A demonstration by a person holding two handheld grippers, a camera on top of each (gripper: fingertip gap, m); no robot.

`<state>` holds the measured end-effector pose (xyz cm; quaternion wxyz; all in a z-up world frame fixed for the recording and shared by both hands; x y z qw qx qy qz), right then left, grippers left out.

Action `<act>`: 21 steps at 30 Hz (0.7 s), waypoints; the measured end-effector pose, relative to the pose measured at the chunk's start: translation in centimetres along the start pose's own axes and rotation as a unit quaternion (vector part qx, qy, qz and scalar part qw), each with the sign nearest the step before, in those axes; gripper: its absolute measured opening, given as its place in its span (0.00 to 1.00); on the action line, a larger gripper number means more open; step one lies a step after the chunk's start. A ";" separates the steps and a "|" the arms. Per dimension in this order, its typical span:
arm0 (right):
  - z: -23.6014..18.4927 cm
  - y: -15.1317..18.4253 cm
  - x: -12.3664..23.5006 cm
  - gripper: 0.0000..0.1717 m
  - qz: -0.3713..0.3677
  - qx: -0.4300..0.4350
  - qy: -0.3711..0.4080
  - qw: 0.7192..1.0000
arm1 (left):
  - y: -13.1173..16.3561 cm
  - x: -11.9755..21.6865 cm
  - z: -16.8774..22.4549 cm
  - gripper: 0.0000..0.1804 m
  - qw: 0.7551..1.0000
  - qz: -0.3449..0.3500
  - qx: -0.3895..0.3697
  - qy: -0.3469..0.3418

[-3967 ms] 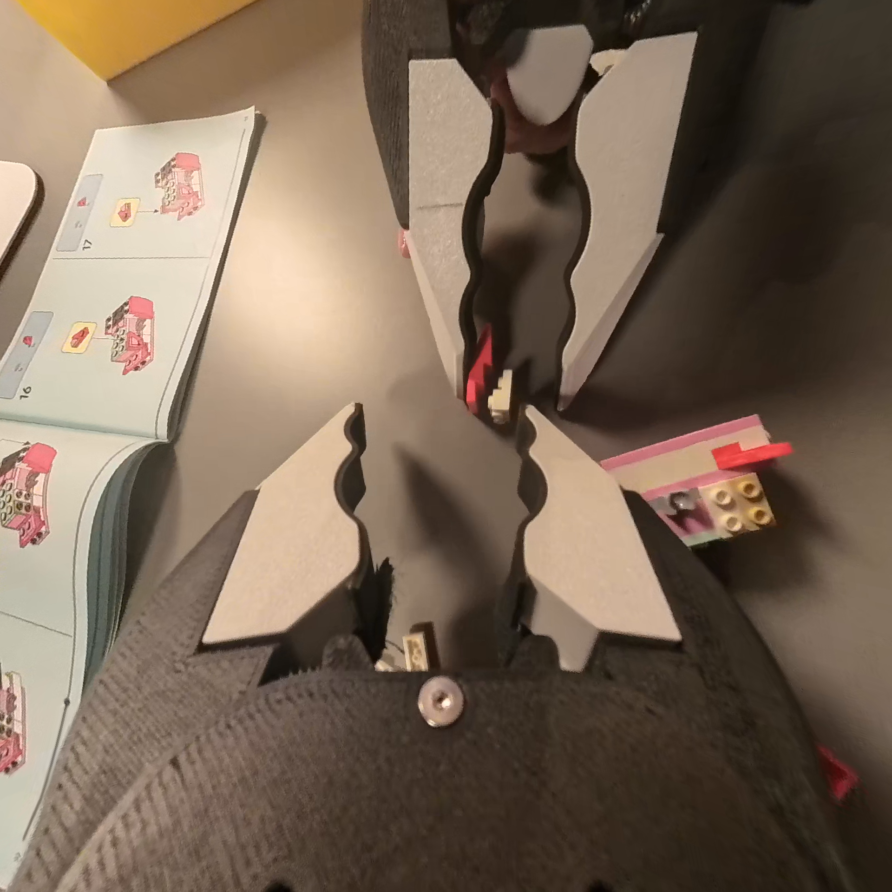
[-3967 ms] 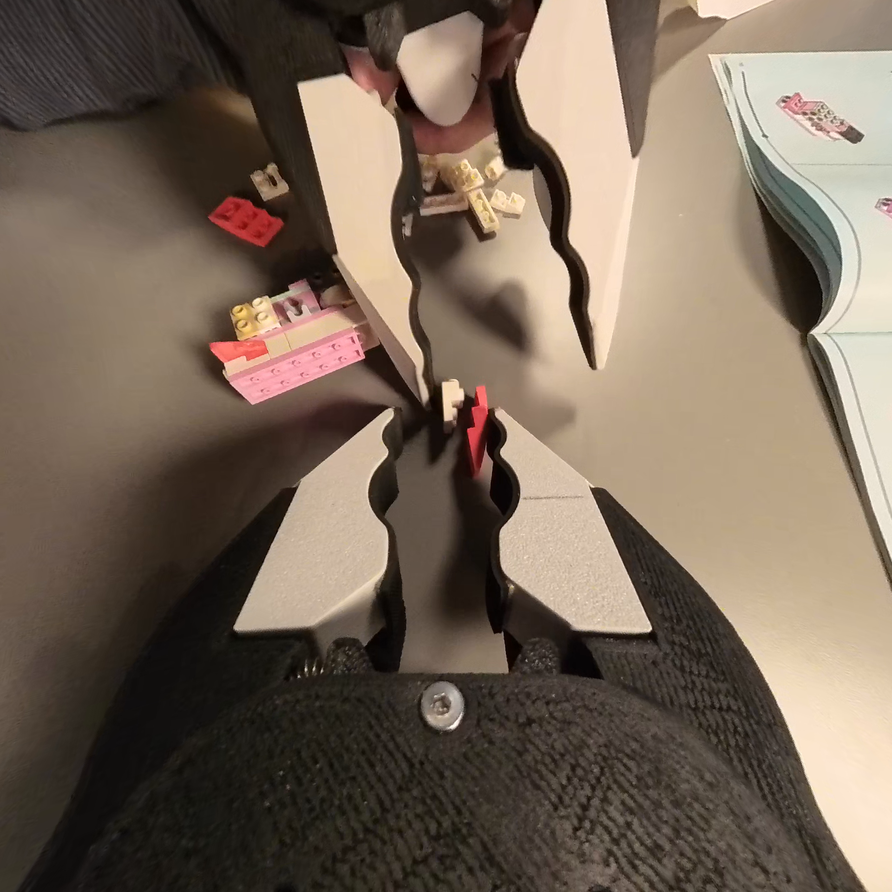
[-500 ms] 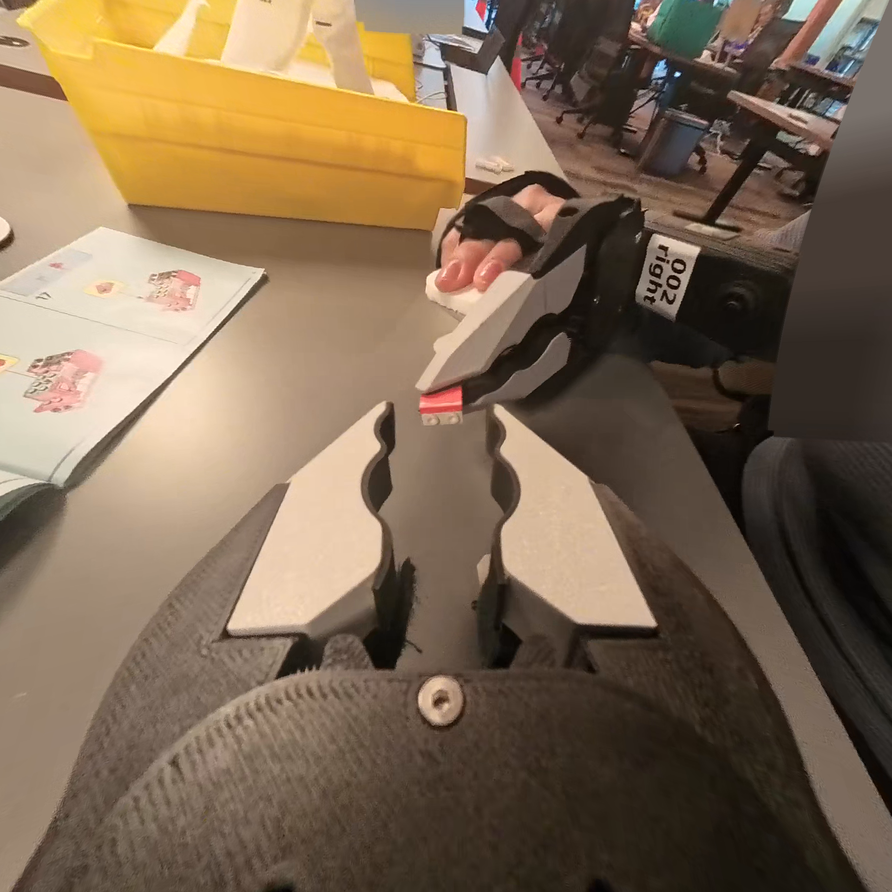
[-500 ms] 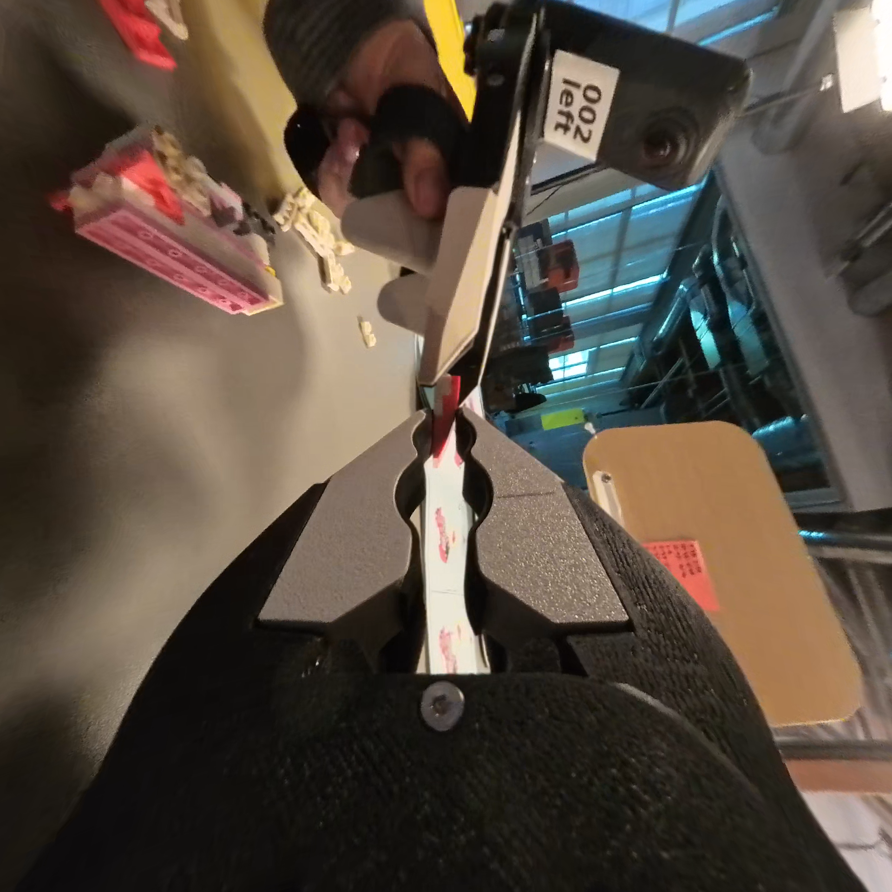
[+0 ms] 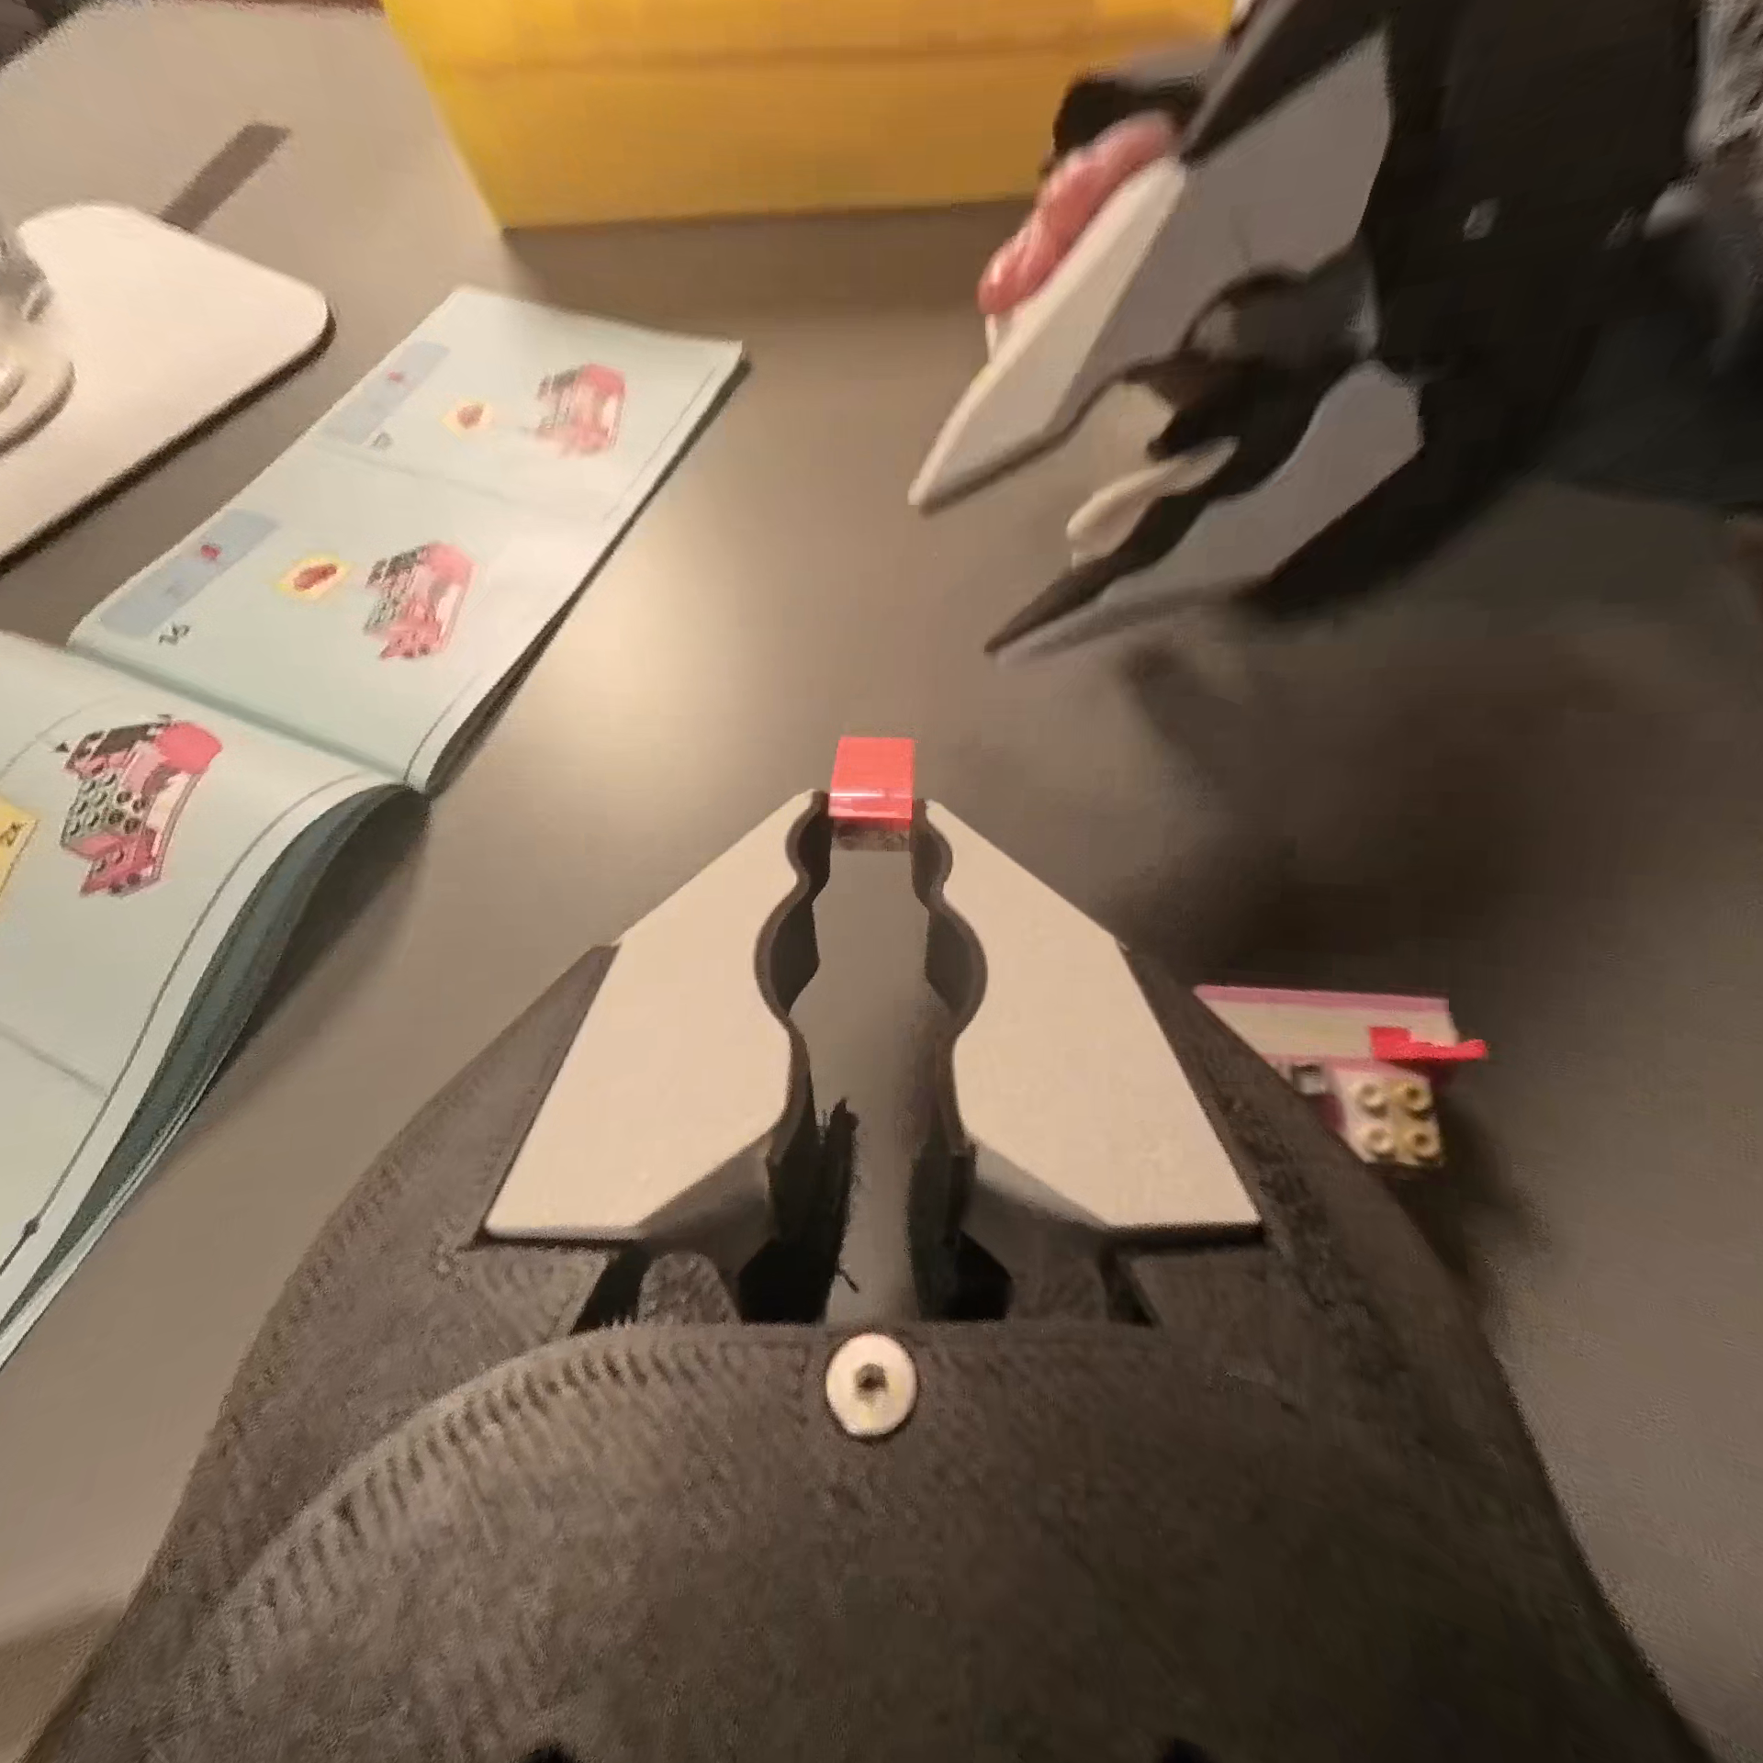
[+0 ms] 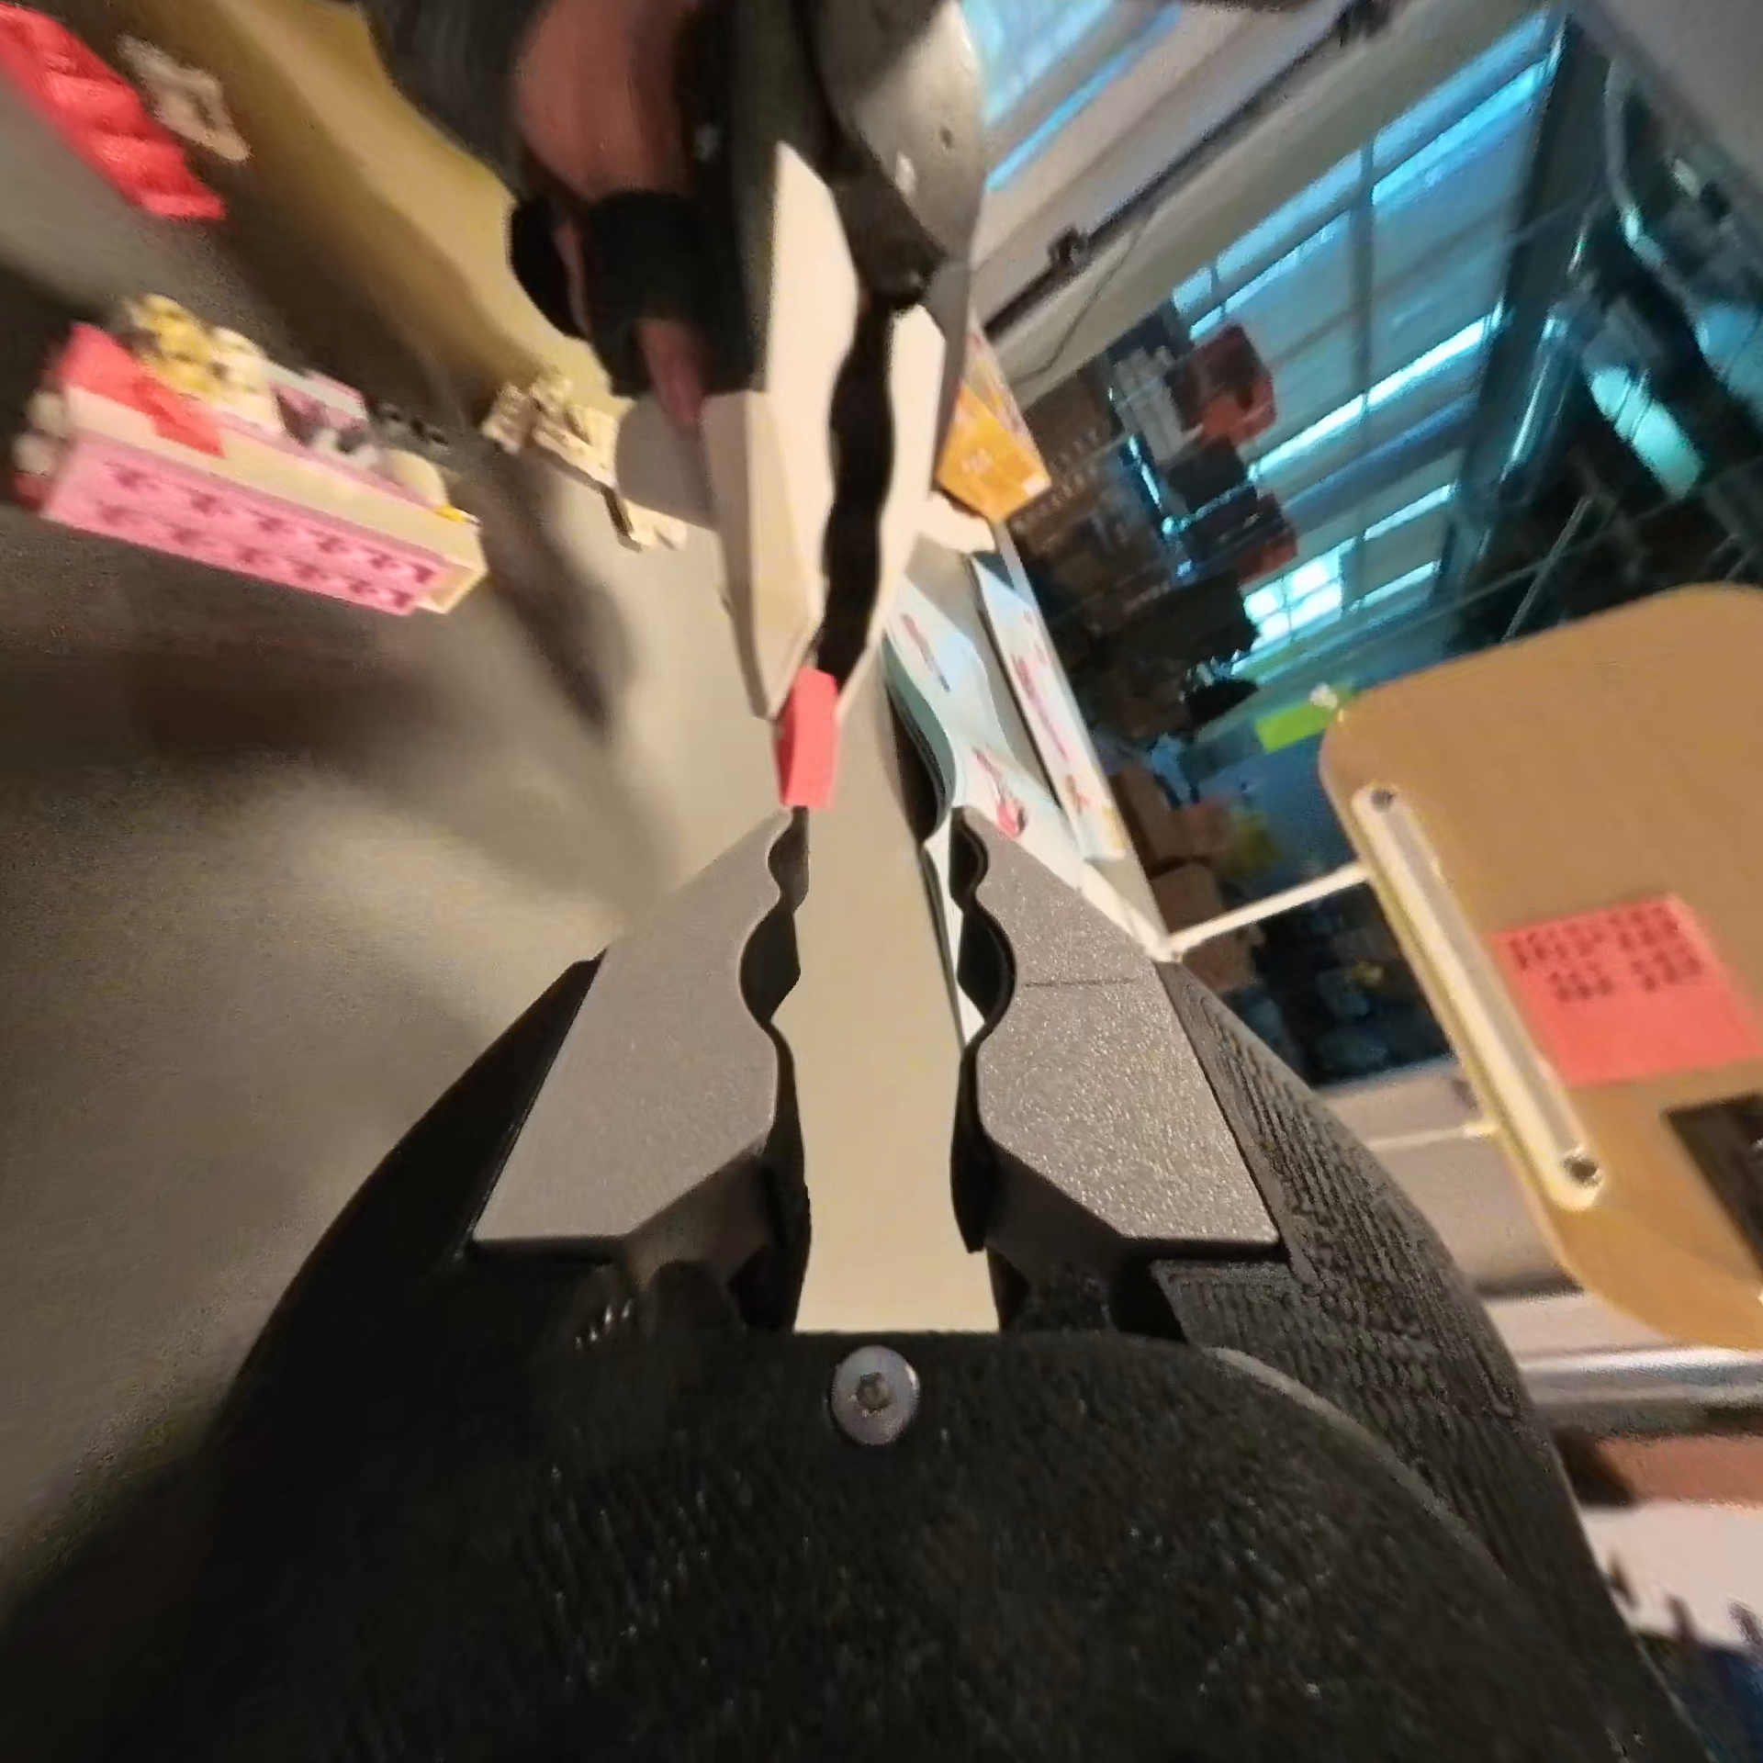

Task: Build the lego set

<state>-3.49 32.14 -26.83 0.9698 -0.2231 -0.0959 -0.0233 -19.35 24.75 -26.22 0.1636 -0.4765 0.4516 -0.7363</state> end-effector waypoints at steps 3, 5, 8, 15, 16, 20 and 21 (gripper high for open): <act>0.3 0.9 -0.3 0.16 -0.040 -0.039 -0.008 0.998 | 0.8 -0.8 -0.1 0.08 0.998 -0.055 -0.018 -0.027; 0.3 1.2 -0.5 0.16 -0.056 -0.053 -0.010 0.997 | 1.2 -1.2 -0.1 0.09 0.996 -0.079 -0.022 -0.028; 0.4 1.6 -0.8 0.16 -0.070 -0.074 -0.004 0.995 | 1.5 -1.4 -0.1 0.08 0.995 -0.097 -0.017 -0.023; 2.1 2.9 0.1 0.15 0.020 -0.130 0.110 0.985 | 1.6 -1.3 -0.1 0.10 0.994 -0.104 -0.002 -0.023; 2.5 3.2 0.4 0.15 0.024 -0.143 0.130 0.981 | 1.6 -1.2 -0.1 0.13 0.994 -0.109 0.002 -0.025; 3.7 4.3 1.4 0.13 0.024 -0.189 0.185 0.964 | 1.2 -0.7 -0.1 0.21 0.994 -0.097 0.002 -0.040; 3.9 4.5 1.6 0.12 0.022 -0.193 0.197 0.961 | 0.8 -0.3 -0.3 0.22 0.996 -0.078 0.004 -0.047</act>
Point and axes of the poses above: each gripper's, where its closed fingertips meet, x back along the fingers, y out of its underside, z = x × y across the jaws, the point moved 9 cm from there along x, back along the fingers, and after that the axes turned 11 degrees about x, right-handed, at the moved point
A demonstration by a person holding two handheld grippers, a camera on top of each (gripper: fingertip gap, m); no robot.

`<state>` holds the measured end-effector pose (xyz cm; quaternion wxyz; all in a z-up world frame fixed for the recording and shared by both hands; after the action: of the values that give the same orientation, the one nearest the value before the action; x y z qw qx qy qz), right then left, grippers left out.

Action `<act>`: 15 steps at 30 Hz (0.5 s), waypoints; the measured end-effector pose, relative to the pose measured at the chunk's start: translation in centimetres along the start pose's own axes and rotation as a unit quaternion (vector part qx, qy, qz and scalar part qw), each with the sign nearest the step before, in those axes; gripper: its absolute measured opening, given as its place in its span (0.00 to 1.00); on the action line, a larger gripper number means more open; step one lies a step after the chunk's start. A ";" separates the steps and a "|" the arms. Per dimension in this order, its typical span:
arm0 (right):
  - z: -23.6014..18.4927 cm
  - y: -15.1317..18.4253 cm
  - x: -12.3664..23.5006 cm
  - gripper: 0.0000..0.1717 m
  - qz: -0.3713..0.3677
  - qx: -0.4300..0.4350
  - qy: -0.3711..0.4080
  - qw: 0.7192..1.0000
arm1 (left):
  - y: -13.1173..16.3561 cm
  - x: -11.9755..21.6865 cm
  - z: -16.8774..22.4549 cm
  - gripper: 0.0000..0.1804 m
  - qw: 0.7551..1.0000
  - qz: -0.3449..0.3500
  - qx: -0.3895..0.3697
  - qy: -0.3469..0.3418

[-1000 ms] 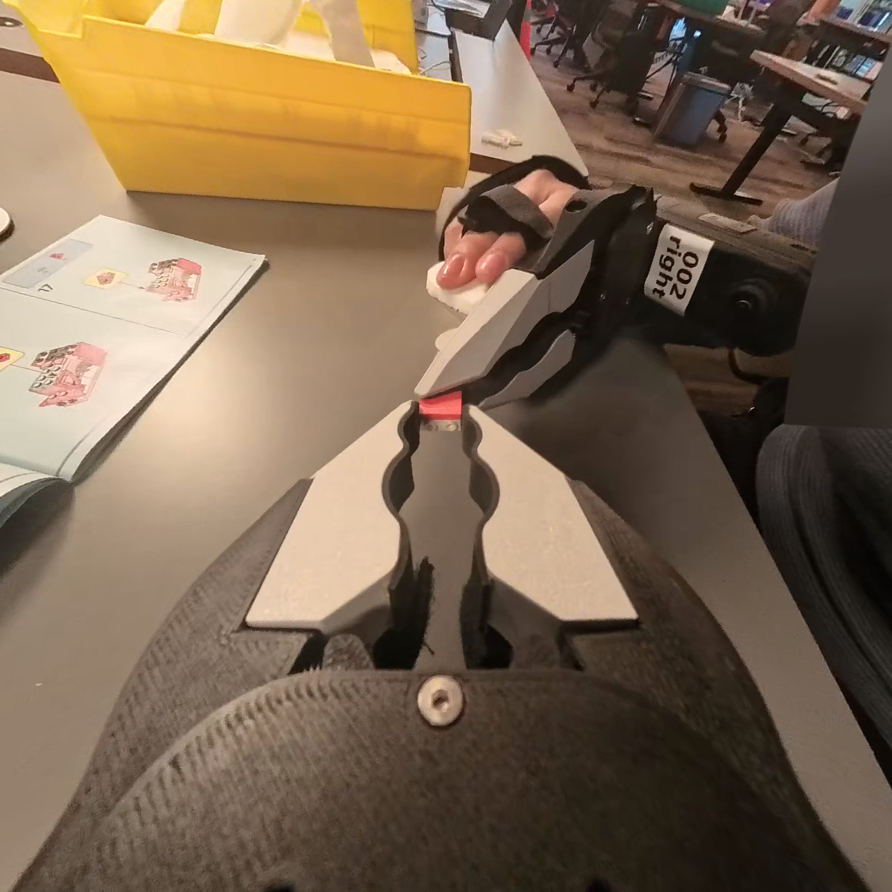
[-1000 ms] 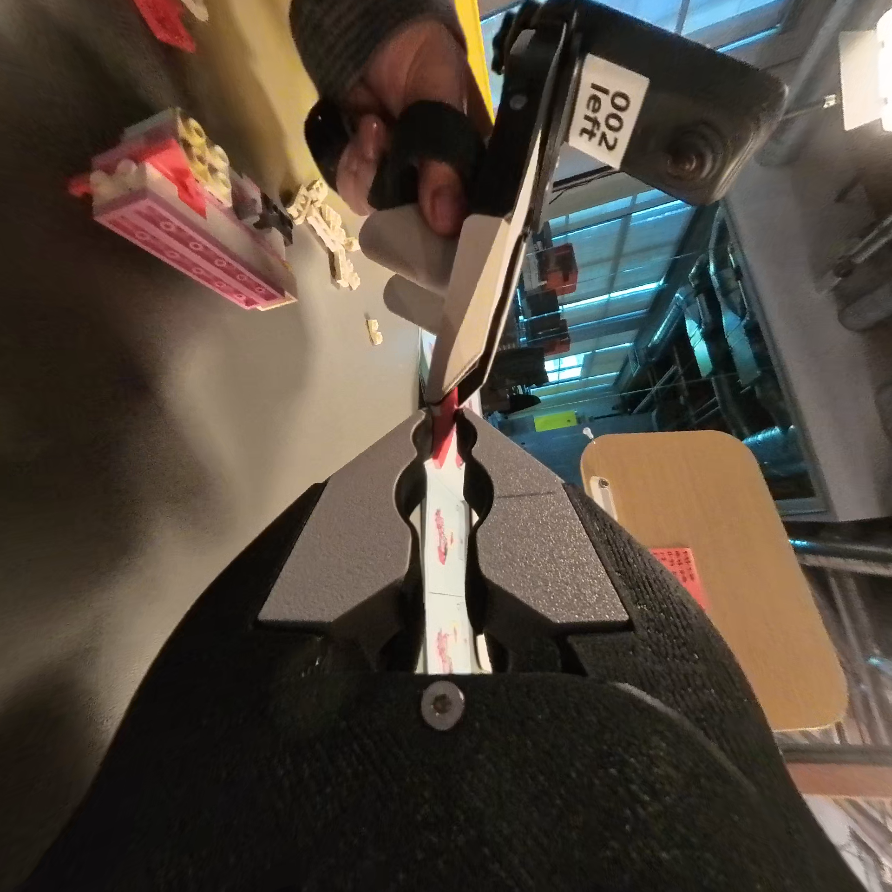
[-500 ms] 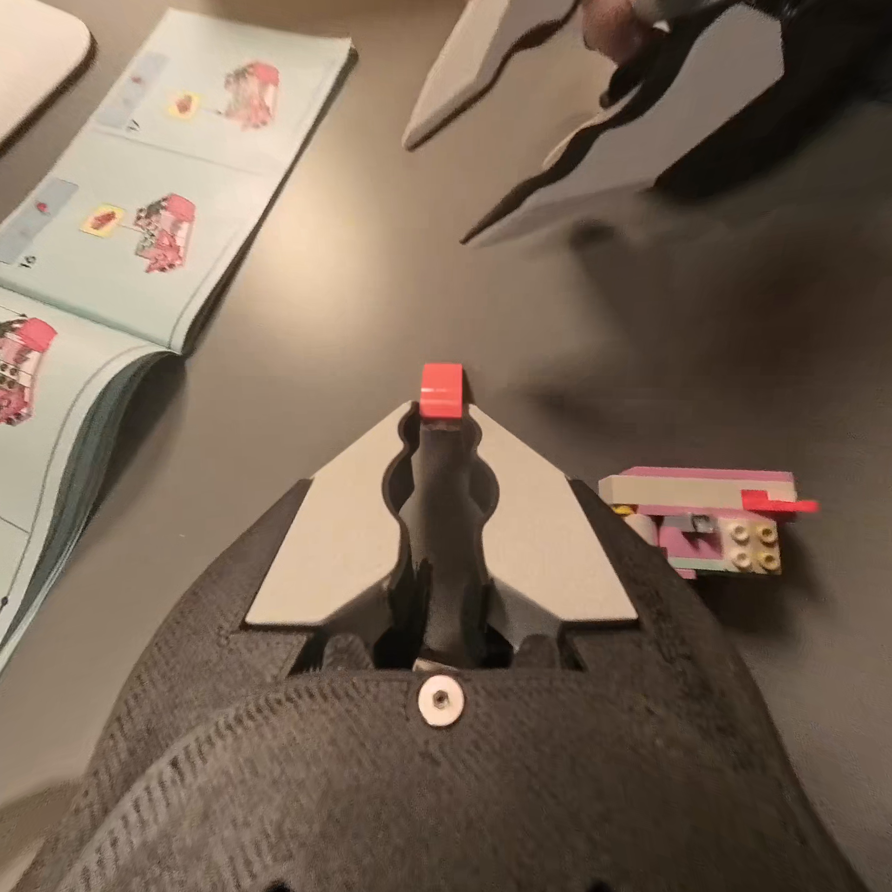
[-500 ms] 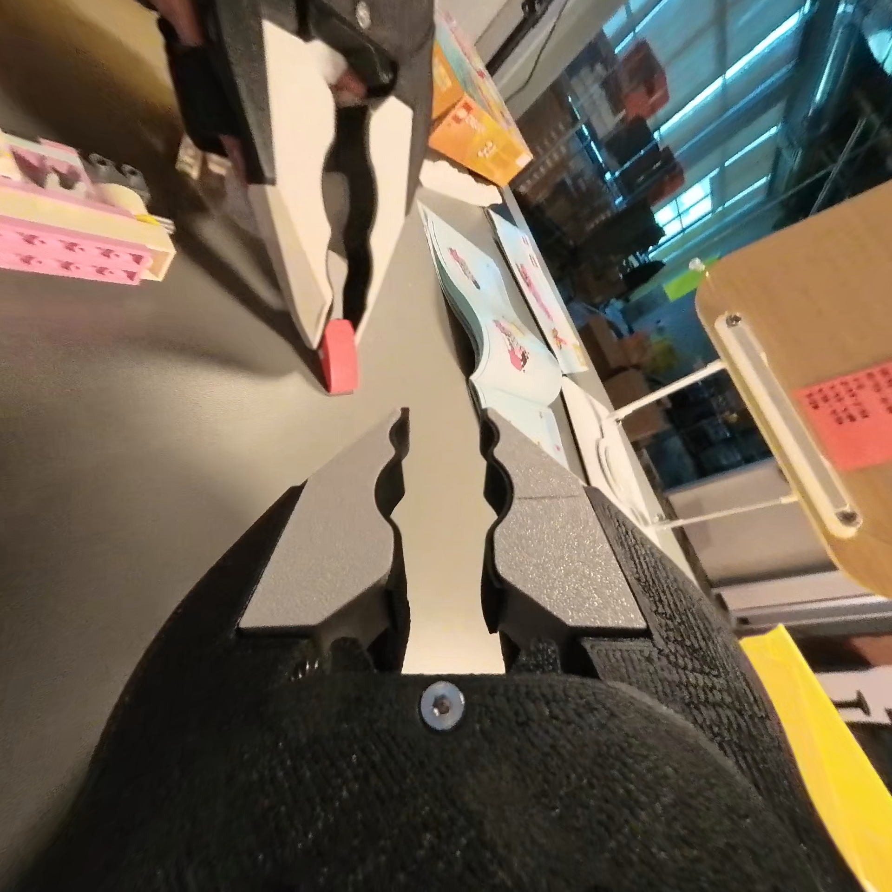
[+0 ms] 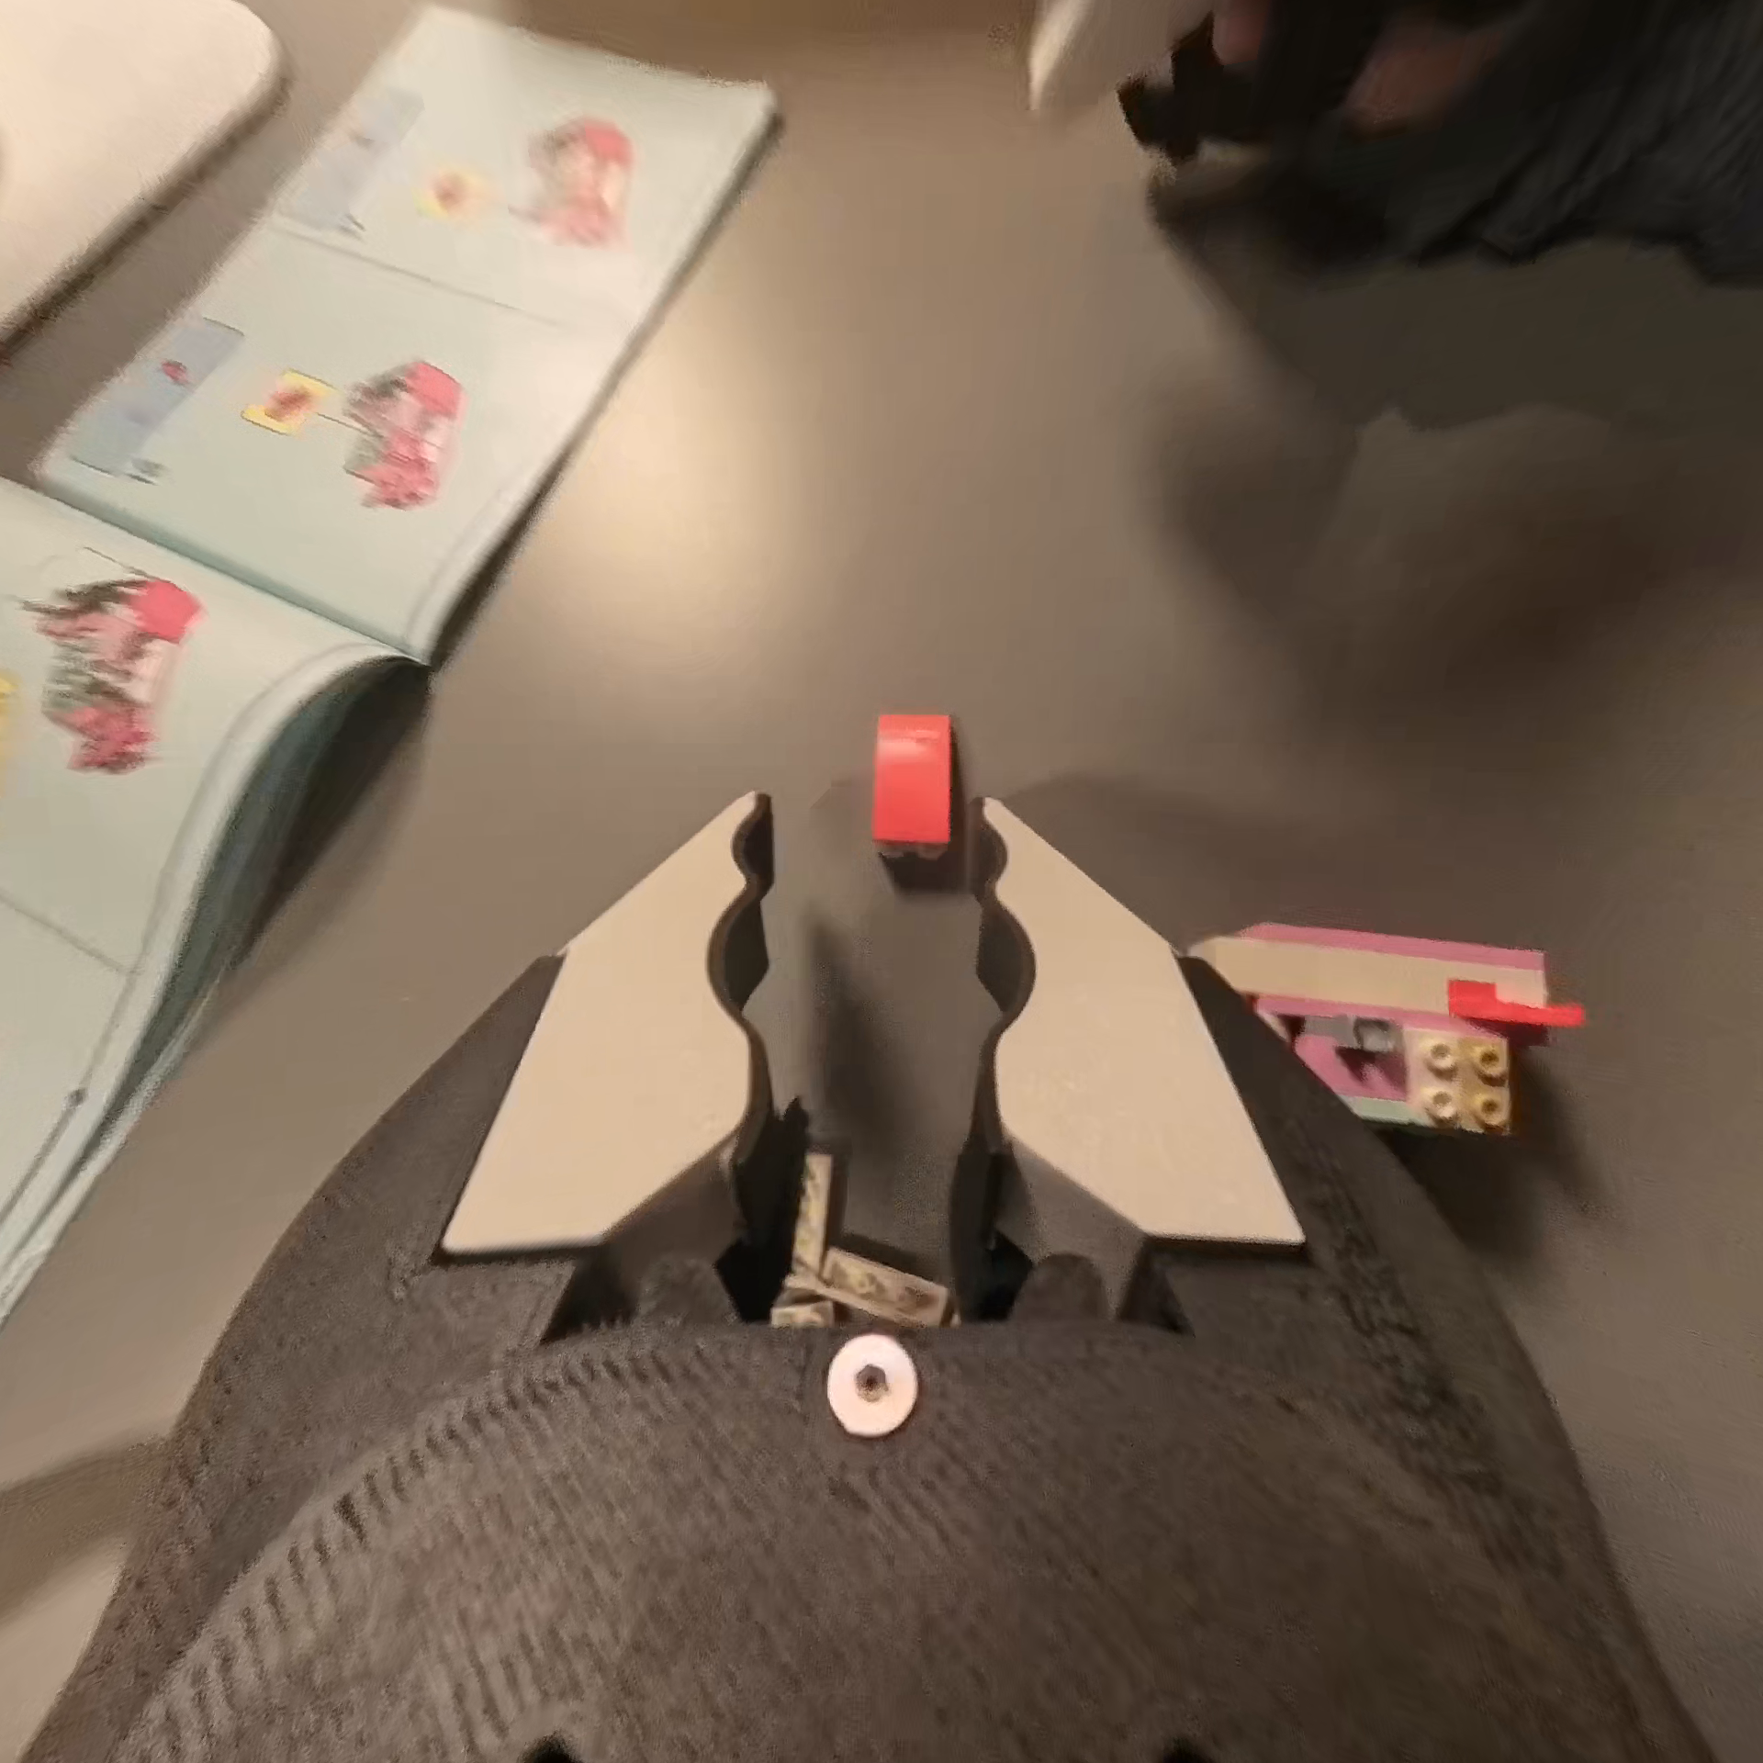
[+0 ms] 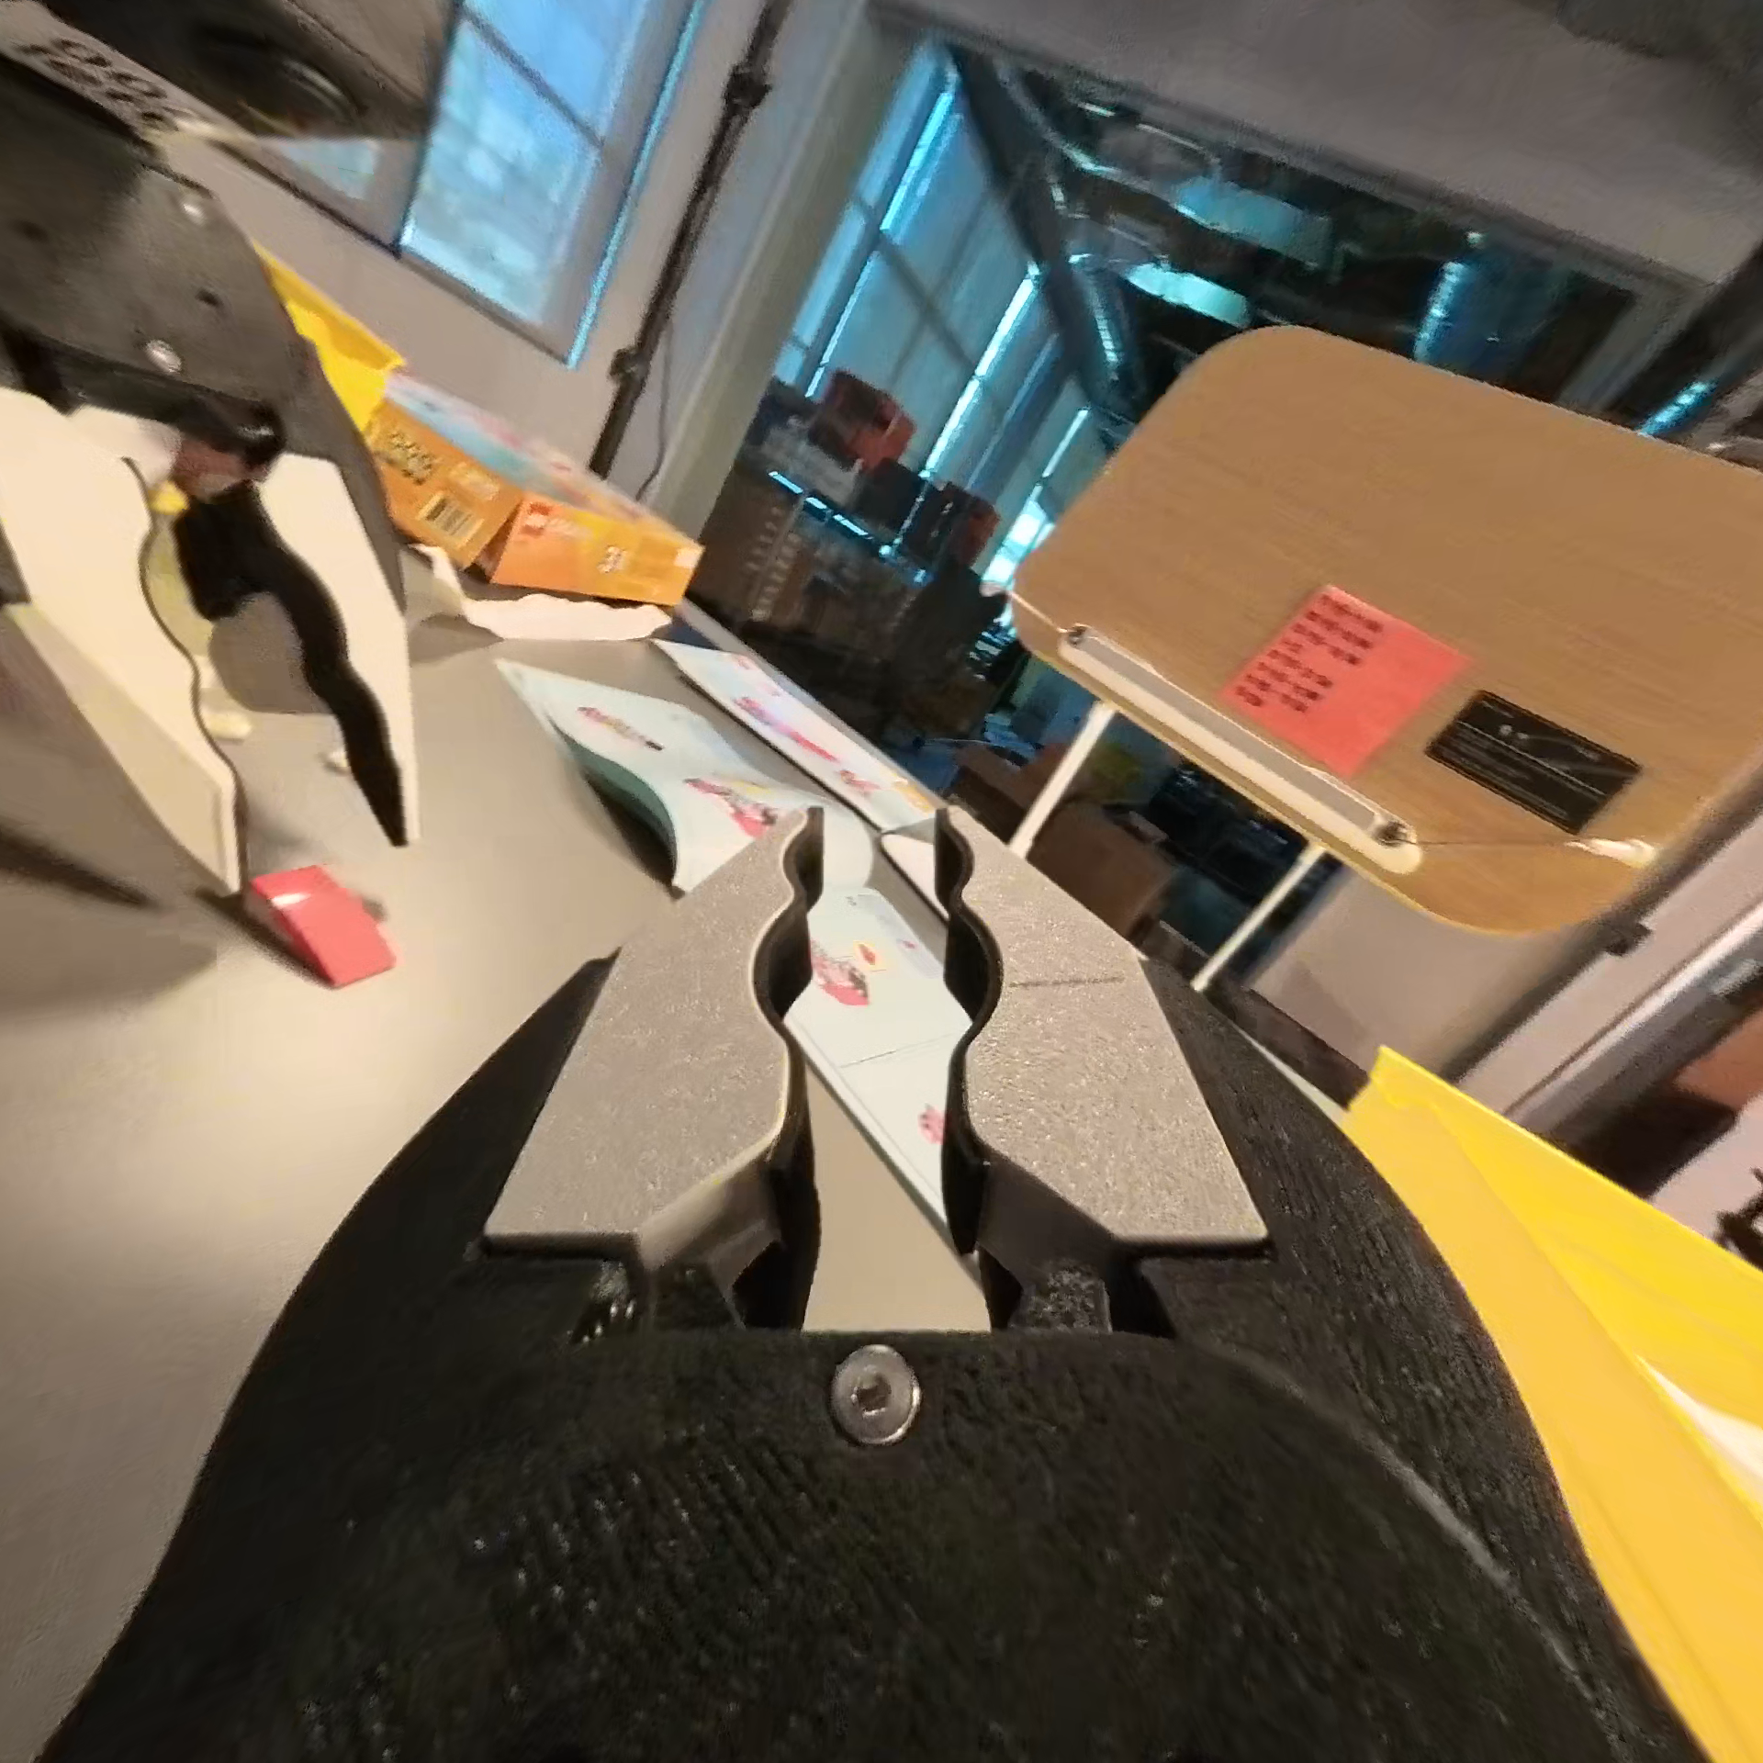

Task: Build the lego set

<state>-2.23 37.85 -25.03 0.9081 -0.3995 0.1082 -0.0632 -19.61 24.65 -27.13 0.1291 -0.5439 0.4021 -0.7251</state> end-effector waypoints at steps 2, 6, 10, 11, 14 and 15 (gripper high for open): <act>0.4 0.2 0.1 0.11 -0.001 -0.002 0.020 1.000 | -0.8 1.2 -0.6 0.23 0.998 0.063 0.018 -0.015; 0.7 0.4 0.1 0.09 -0.006 -0.003 0.030 1.000 | -2.0 4.6 -1.8 0.23 0.978 0.196 0.063 -0.036; 0.6 0.5 0.1 0.08 -0.008 -0.001 0.027 1.000 | -2.6 7.8 -0.6 0.25 0.966 0.239 0.088 -0.048; 0.6 0.5 0.1 0.08 -0.008 -0.001 0.026 1.000 | -2.5 8.6 0.2 0.26 0.962 0.249 0.098 -0.054; 0.7 0.5 0.1 0.07 -0.006 -0.006 0.024 1.000 | -0.6 10.4 3.2 0.25 0.954 0.258 0.128 -0.082; 0.7 0.5 0.1 0.07 -0.005 -0.008 0.025 1.000 | 0.5 10.7 4.2 0.25 0.955 0.244 0.137 -0.095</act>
<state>-1.96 38.68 -24.97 0.9016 -0.4056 0.1291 -0.0765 -20.02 15.85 -19.80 0.4127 -0.4732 0.4052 -0.6645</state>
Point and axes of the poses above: each gripper's, where its closed fingertips meet, x back along the fingers, y out of its underside, z = x × y across the jaws, the point moved 9 cm from there along x, back along the fingers, and after that the axes turned 11 degrees about x, right-handed, at the moved point
